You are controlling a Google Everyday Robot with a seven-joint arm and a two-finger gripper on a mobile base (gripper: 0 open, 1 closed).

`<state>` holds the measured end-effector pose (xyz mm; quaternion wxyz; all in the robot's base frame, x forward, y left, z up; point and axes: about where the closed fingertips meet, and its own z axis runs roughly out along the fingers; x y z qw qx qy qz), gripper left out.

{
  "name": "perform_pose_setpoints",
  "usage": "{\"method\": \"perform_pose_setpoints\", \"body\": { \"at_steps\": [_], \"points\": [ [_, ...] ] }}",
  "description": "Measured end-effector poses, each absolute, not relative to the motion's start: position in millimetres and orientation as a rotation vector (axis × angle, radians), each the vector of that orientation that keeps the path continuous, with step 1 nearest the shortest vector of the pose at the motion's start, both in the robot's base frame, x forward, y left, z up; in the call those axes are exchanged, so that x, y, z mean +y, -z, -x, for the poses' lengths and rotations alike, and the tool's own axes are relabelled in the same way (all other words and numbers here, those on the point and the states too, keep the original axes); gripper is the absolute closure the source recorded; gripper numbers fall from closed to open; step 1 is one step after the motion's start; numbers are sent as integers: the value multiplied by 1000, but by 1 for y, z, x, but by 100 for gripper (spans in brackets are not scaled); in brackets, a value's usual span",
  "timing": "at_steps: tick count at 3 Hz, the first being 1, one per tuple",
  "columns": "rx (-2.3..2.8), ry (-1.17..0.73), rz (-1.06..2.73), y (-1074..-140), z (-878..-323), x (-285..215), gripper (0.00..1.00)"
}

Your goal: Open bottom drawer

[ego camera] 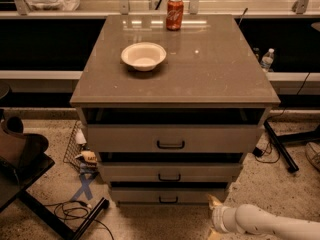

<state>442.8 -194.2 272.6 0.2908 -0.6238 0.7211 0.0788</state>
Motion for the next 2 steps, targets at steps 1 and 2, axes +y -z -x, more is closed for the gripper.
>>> {"method": "perform_pose_setpoints", "body": {
  "at_steps": [1,2],
  "points": [
    [1902,-209,1650,-251,-465,-187,0],
    [1847,-131,1693,-217,-519,-183,0]
  ]
}}
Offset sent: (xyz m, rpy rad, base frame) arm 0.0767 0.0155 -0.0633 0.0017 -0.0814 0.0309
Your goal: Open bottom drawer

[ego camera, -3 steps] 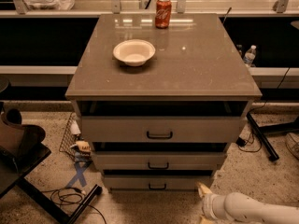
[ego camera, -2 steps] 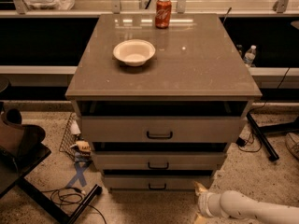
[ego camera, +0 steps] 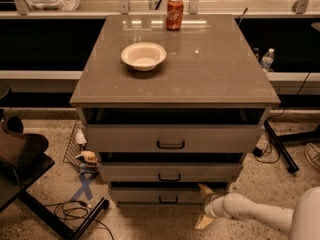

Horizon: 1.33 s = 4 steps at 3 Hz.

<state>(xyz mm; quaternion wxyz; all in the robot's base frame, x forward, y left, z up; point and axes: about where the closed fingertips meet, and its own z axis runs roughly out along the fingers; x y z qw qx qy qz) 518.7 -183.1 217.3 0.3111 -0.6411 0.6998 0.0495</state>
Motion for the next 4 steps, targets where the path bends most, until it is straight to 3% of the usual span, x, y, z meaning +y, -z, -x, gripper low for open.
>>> {"method": "perform_pose_setpoints", "body": {
  "at_steps": [3,4],
  "points": [
    [1822,-80,1682,-167,-578,-219,0],
    [1821,-86,1685,-165,-576,-216,18]
  ]
}}
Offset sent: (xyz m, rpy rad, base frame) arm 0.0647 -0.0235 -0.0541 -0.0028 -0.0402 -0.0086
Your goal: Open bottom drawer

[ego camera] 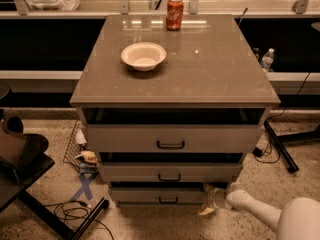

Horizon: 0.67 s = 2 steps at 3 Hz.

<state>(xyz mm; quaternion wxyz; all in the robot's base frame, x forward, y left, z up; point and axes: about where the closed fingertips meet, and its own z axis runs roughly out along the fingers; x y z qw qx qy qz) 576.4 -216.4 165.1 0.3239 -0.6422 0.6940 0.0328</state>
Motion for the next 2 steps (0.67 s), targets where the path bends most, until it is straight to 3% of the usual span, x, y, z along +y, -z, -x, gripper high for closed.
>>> {"method": "perform_pose_setpoints", "body": {
  "at_steps": [1,2],
  "points": [
    [1820,-90,1686,-164,-576,-214,41],
    [1819,-95,1687,-164,-575,-212,80]
  ]
}}
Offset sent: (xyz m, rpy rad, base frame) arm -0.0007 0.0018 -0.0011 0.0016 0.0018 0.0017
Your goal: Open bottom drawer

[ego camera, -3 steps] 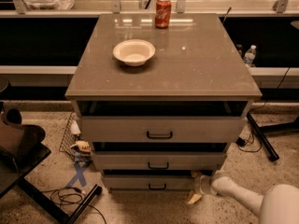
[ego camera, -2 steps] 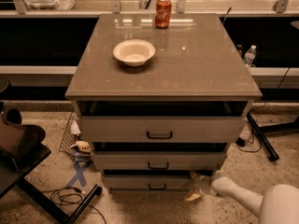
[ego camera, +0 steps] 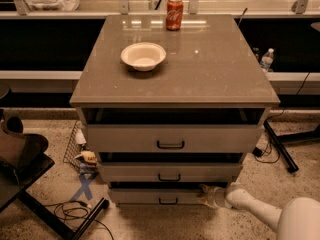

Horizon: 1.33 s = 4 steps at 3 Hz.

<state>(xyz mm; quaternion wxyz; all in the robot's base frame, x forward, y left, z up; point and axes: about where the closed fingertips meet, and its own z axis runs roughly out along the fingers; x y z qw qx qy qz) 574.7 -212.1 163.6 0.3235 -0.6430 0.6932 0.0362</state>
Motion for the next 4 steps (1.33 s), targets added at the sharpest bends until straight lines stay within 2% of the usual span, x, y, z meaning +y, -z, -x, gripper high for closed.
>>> {"method": "perform_pose_setpoints", "body": {
  "at_steps": [1,4],
  "points": [
    [1819,-95,1687,-166,-575,-212,100],
    [1874,-114,1641,-170,-544,-223,100]
  ]
}}
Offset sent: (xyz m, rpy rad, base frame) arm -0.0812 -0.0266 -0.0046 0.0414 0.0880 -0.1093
